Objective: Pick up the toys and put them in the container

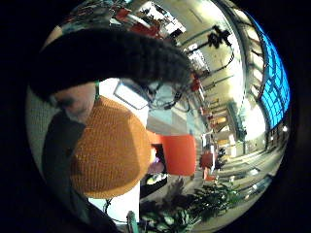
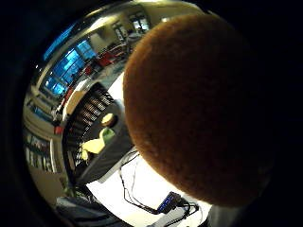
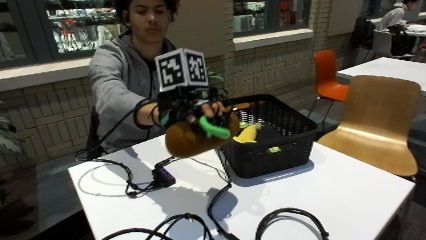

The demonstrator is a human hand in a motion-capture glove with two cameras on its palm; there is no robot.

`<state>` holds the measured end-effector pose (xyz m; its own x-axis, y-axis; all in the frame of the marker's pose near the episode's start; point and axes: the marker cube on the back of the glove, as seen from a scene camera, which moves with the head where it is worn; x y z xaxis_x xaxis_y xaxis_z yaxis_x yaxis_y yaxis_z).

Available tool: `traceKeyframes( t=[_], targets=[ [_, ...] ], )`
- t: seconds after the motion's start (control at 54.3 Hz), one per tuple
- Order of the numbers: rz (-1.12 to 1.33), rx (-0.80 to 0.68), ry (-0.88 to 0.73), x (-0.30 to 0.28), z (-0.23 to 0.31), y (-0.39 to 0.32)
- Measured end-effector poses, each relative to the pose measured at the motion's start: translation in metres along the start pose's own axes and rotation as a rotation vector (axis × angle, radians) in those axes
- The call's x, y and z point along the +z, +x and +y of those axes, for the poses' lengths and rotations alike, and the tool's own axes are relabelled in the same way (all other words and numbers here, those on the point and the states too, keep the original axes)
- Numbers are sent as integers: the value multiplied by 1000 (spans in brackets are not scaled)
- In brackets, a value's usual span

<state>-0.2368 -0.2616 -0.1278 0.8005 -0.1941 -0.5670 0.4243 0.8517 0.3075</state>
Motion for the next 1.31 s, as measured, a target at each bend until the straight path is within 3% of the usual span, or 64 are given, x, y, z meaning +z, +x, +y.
traceKeyframes(
  t=[0.202, 0.331, 0.681, 0.846, 1.03, 1.141, 1.306],
  targets=[
    [-65, -149, 127, -66, -19, -79],
    [-217, -358, 182, -98, -21, -152],
    [-209, -625, 190, -92, -24, -293],
    [-192, -659, 126, -82, -20, -323],
    [19, -733, -115, -66, -21, -321],
    [-51, -750, -137, -63, -22, -306],
    [-157, -610, -130, -65, -23, -294]
  ],
)
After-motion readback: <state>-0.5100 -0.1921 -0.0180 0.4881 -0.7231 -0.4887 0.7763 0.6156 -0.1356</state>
